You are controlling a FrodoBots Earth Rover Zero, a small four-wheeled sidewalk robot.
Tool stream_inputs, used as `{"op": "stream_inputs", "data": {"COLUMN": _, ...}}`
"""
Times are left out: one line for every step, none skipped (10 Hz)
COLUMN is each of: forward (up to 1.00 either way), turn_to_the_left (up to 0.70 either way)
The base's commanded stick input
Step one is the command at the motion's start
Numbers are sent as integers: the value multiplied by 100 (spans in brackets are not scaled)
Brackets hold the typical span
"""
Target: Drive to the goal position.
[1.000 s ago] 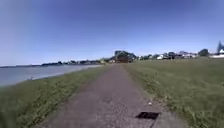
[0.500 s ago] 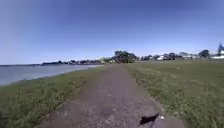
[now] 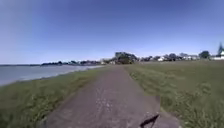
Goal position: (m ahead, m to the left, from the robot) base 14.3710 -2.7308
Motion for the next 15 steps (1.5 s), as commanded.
{"op": "stream_inputs", "data": {"forward": 70, "turn_to_the_left": 0}}
{"op": "stream_inputs", "data": {"forward": 70, "turn_to_the_left": 0}}
{"op": "stream_inputs", "data": {"forward": 70, "turn_to_the_left": 0}}
{"op": "stream_inputs", "data": {"forward": 70, "turn_to_the_left": 0}}
{"op": "stream_inputs", "data": {"forward": 70, "turn_to_the_left": 0}}
{"op": "stream_inputs", "data": {"forward": 70, "turn_to_the_left": 0}}
{"op": "stream_inputs", "data": {"forward": 70, "turn_to_the_left": 0}}
{"op": "stream_inputs", "data": {"forward": 70, "turn_to_the_left": 0}}
{"op": "stream_inputs", "data": {"forward": 70, "turn_to_the_left": 0}}
{"op": "stream_inputs", "data": {"forward": 70, "turn_to_the_left": 0}}
{"op": "stream_inputs", "data": {"forward": 70, "turn_to_the_left": 0}}
{"op": "stream_inputs", "data": {"forward": 70, "turn_to_the_left": 0}}
{"op": "stream_inputs", "data": {"forward": 70, "turn_to_the_left": 0}}
{"op": "stream_inputs", "data": {"forward": 70, "turn_to_the_left": 0}}
{"op": "stream_inputs", "data": {"forward": 70, "turn_to_the_left": 0}}
